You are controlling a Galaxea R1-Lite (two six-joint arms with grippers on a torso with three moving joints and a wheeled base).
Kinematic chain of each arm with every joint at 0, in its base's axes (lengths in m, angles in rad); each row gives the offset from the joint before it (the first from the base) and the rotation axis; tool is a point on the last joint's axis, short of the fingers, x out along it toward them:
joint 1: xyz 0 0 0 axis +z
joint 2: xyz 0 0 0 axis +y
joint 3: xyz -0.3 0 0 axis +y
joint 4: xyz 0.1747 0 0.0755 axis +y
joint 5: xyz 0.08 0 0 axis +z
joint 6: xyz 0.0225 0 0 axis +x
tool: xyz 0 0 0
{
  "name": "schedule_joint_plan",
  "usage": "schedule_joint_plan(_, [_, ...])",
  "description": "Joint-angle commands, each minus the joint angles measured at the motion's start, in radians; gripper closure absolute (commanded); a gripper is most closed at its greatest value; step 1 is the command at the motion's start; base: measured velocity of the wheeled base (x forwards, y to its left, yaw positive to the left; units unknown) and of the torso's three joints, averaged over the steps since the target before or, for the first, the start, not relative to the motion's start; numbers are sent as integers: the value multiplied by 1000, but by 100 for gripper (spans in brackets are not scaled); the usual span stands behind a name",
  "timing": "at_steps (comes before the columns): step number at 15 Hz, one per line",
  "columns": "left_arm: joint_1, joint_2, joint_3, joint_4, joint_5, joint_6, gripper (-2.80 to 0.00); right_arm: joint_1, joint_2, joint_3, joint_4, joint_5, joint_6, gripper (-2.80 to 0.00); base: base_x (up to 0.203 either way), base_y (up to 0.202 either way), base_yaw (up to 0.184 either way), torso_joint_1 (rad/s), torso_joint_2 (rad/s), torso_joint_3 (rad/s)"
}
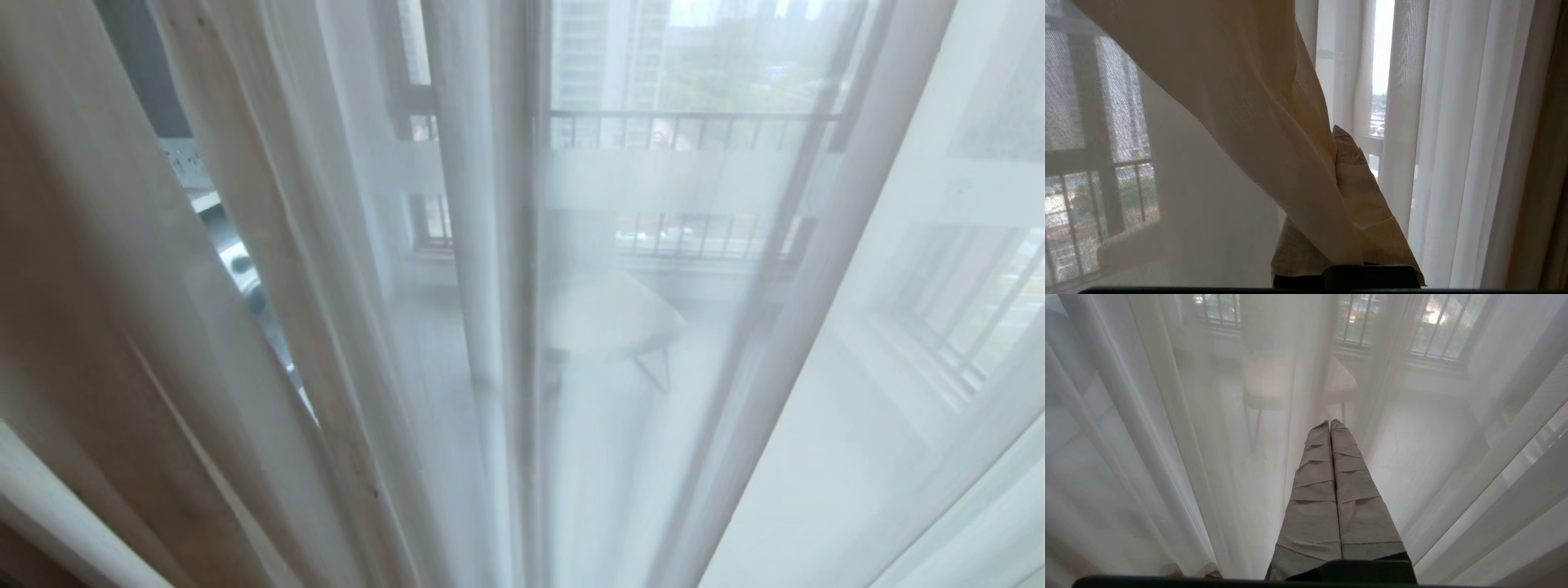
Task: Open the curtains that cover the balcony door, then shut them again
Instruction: Close the inner curtains on both sides
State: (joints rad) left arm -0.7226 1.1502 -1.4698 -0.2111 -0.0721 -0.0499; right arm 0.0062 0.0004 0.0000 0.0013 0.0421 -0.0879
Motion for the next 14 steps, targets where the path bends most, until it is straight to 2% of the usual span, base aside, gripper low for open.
schedule_joint_plan(1, [-82,87,-31,-2,4,10,0,0,0,0,0,1,-1,0,0,0,0,0,0,0])
schedule_joint_plan(6, [-227,294,-186,-3,9,21,0,0,0,0,0,1,-1,0,0,0,0,0,0,0])
schedule_joint_plan(11, [-305,577,-466,-2,9,28,0,0,0,0,0,1,-2,0,0,0,0,0,0,0])
schedule_joint_plan(14, [-370,698,-537,-4,6,28,0,0,0,0,0,1,-1,0,0,0,0,0,0,0])
